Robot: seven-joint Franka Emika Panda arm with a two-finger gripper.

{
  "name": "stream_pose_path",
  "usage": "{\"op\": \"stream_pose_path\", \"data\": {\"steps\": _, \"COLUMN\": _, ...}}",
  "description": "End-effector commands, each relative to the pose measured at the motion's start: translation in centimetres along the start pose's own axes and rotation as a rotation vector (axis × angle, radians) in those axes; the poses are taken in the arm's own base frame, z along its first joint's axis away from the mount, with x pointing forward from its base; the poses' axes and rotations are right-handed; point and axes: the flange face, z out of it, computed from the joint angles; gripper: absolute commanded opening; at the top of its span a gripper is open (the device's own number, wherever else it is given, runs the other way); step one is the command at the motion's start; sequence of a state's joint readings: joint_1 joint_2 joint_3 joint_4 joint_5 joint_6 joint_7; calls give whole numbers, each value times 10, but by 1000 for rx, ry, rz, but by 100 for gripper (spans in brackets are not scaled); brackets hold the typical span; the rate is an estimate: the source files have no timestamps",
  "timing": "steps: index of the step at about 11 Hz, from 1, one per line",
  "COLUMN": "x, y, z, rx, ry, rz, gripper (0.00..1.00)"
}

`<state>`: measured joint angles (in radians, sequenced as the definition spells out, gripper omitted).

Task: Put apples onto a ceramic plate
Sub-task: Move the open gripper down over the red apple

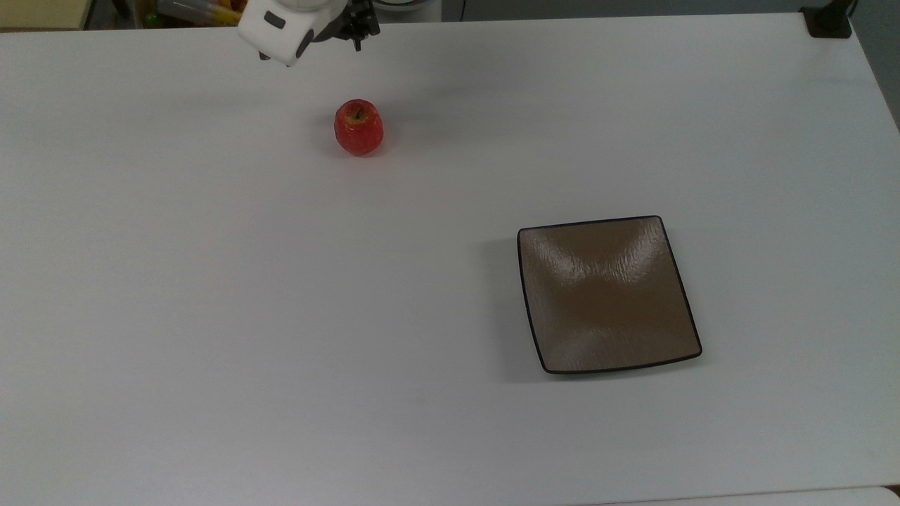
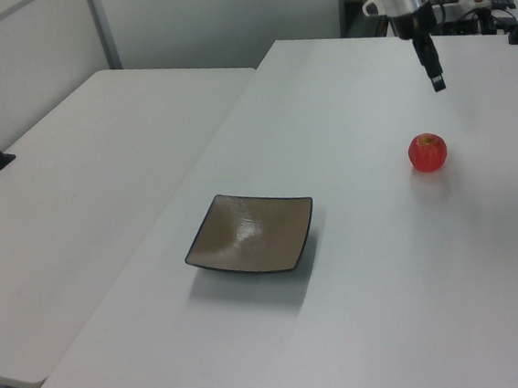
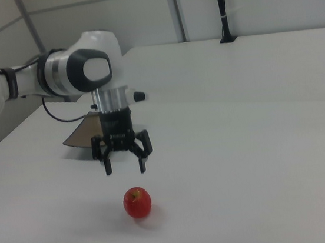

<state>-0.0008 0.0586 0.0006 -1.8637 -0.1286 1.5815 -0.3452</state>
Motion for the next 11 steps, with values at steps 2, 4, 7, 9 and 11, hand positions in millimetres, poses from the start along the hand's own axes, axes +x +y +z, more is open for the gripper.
{"op": "stream_pose_path", "data": {"steps": 2, "x": -6, "y": 1, "z": 48, "rx": 4, "ry": -21, "rz": -21, "gripper": 100}}
{"op": "stream_pose_path", "data": {"steps": 4, "x": -8, "y": 17, "z": 75, "rx": 3, "ry": 23, "rz": -4, "gripper": 100}}
{"op": "stream_pose_path", "data": {"steps": 7, "x": -13, "y": 39, "z": 84, "rx": 5, "ry": 41, "rz": 26, "gripper": 100}}
{"op": "stream_pose_path", "data": {"steps": 9, "x": -21, "y": 55, "z": 88, "rx": 14, "ry": 42, "rz": 30, "gripper": 100}}
{"op": "stream_pose_path", "data": {"steps": 11, "x": -14, "y": 51, "z": 93, "rx": 14, "ry": 41, "rz": 18, "gripper": 100}}
